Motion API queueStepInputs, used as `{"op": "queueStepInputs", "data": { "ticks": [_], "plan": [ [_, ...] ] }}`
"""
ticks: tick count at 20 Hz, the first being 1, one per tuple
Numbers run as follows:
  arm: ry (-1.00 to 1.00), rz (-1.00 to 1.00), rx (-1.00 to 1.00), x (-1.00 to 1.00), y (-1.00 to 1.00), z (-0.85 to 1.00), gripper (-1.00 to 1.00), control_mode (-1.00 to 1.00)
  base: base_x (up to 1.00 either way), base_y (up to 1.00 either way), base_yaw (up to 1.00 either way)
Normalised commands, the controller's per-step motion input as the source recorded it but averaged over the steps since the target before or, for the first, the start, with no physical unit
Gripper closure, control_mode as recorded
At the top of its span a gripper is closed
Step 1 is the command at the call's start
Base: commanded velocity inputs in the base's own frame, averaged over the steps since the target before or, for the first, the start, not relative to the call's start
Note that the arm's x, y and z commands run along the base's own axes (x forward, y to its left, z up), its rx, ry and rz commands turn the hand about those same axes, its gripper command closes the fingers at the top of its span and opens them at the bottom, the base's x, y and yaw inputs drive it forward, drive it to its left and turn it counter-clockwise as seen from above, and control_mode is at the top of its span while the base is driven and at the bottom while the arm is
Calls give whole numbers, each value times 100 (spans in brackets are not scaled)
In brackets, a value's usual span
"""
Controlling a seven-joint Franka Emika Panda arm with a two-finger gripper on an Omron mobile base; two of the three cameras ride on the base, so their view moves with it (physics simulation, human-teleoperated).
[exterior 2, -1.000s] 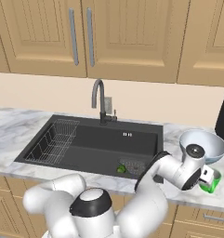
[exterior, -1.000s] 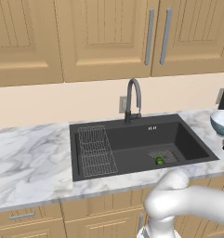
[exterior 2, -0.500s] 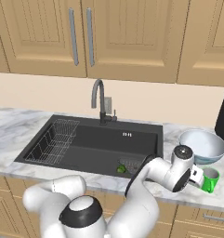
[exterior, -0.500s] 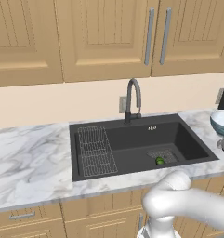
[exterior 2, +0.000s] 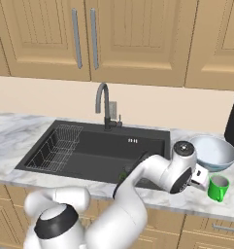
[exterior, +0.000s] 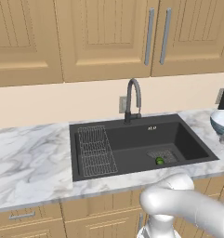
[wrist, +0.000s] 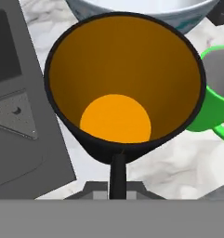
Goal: Clear the mugs and bowl far away from the sink.
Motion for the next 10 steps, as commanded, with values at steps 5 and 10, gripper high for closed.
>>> {"op": "queueStepInputs", "data": {
  "ticks": [5,10],
  "plan": [
    [0,10,-5,-47,58,100,100,-100,0,0,0],
    [0,21,-2,-32,99,93,100,-100,0,0,0]
  ]
}}
